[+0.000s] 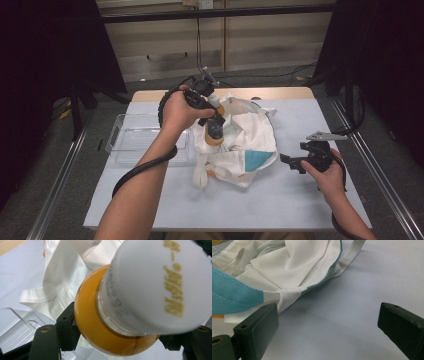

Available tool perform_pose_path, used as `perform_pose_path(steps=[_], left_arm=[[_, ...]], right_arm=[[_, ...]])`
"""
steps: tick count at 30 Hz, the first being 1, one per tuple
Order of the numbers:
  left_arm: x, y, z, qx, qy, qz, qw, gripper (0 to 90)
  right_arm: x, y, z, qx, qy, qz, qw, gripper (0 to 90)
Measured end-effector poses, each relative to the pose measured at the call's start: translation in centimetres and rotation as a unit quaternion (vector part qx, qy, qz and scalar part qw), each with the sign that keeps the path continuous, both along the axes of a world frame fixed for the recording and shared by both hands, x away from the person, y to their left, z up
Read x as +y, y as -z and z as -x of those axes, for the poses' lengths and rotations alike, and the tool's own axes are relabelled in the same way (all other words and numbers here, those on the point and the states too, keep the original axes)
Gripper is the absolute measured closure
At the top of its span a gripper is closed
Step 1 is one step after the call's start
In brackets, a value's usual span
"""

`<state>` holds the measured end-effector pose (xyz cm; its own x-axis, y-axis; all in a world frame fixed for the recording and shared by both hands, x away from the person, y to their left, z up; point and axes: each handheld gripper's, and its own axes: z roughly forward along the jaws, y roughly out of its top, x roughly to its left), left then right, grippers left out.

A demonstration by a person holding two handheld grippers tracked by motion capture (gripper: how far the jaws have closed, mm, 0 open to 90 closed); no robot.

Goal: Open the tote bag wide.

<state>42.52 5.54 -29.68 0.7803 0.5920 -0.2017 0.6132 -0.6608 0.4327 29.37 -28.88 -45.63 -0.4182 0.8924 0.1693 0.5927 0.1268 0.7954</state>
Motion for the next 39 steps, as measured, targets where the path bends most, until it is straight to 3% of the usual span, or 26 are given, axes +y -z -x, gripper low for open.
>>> perform_pose_path(steps=[20, 39], left_arm=[[1.2, -1.3, 0.1, 0.007, -0.003, -0.020, 0.9998, 30.4], [2.4, -1.9, 0.1, 0.012, -0.009, -0.021, 0.9997, 30.4]], right_arm=[[-0.2, -0.2, 0.1, -0.002, -0.001, 0.002, 1.0000, 3.4], [0.0, 0.0, 0.0, 0.000, -0.004, 0.009, 1.0000, 3.4]])
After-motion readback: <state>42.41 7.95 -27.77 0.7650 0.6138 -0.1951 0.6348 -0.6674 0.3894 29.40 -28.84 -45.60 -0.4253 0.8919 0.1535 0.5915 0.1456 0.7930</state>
